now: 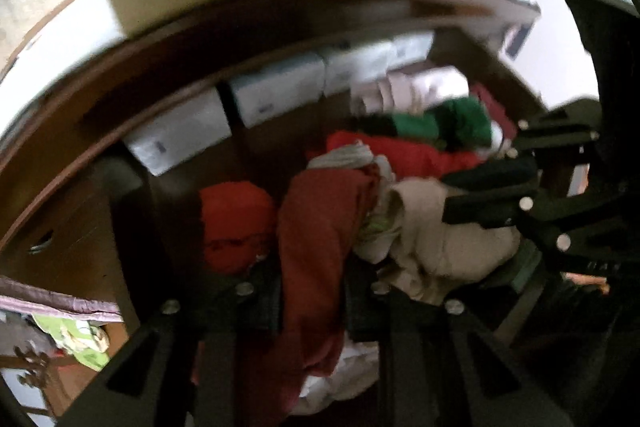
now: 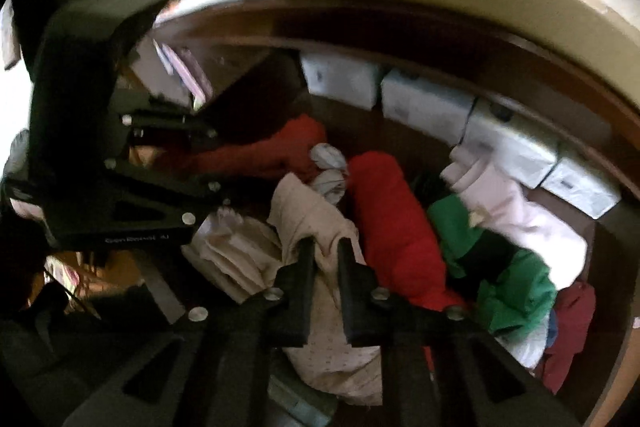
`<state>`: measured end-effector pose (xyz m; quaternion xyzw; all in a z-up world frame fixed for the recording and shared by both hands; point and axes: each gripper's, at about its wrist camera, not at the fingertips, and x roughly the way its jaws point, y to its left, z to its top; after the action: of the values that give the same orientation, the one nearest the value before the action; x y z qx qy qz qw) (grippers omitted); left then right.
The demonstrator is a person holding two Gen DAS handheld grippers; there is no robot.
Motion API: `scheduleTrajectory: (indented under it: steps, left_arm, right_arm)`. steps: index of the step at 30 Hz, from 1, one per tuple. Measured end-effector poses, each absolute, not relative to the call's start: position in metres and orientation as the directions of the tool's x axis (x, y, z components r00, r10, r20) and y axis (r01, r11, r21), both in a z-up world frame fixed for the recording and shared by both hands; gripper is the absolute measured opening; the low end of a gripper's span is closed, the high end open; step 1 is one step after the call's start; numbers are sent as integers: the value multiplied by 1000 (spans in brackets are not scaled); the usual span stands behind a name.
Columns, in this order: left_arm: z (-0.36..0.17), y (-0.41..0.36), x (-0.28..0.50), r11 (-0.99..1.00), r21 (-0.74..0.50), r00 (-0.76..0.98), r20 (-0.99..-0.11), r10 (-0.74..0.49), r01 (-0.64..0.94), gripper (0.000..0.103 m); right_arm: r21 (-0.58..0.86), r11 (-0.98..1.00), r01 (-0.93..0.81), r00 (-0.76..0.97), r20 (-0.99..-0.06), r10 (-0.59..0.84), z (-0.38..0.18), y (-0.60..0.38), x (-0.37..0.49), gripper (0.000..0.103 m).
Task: Take underwear out of drawer
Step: 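Grasp the pink dotted underwear with the right gripper while the left gripper grasps the red sock, then lift the pink dotted underwear and red sock out of the drawer with both grippers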
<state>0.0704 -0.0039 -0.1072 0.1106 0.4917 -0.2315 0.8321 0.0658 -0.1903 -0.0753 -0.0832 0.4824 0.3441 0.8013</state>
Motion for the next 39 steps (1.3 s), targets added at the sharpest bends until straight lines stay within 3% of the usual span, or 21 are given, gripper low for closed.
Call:
scheduleTrajectory:
  steps: [5, 11, 15, 17, 18, 19, 22, 33, 34, 35, 36, 39]
  left_arm:
    - [-91, -6, 54, 873, -44, 477, -824, -307, 485, 20]
    - [-81, -9, 45, 884, -34, 514, -803, -302, 466, 20]
    - [-70, 0, 41, 890, -49, 541, -778, -319, 454, 19]
    - [-64, 3, 39, 891, -53, 556, -765, -326, 450, 19]
    - [-61, 4, 39, 893, -53, 564, -758, -327, 447, 19]
    - [-59, 5, 38, 895, -54, 569, -754, -328, 443, 19]
    - [-57, 9, 37, 896, -62, 574, -748, -333, 440, 19]
    - [-48, 10, 31, 893, -77, 593, -722, -357, 444, 19]
    - [-47, 10, 31, 894, -79, 594, -721, -358, 442, 19]
    - [-47, 11, 31, 895, -80, 597, -719, -357, 439, 19]
    - [-46, 12, 31, 896, -79, 600, -716, -355, 436, 19]
    - [-43, 14, 30, 904, -73, 620, -704, -346, 422, 19]
  right_arm:
    - [203, 748, -632, 356, -781, 513, -55, -195, 58, 6]
    - [189, 751, -632, 353, -793, 497, -57, -191, 60, 7]
    - [96, 760, -643, 370, -830, 417, -60, -190, 58, 10]
    - [105, 753, -650, 336, -849, 408, -66, -190, 59, 24]
    - [114, 752, -650, 324, -853, 410, -68, -190, 61, 48]
    - [121, 751, -649, 320, -852, 414, -70, -190, 62, 59]
    - [124, 750, -650, 330, -843, 425, -70, -191, 65, 59]
    - [88, 731, -677, 224, -921, 318, -99, -161, 78, 59]
    - [93, 734, -672, 215, -925, 315, -102, -160, 80, 55]
    - [107, 742, -662, 208, -924, 319, -103, -161, 82, 41]
    - [121, 739, -663, 204, -921, 333, -102, -161, 82, 19]
    - [116, 733, -670, 238, -902, 361, -96, -165, 76, 11]
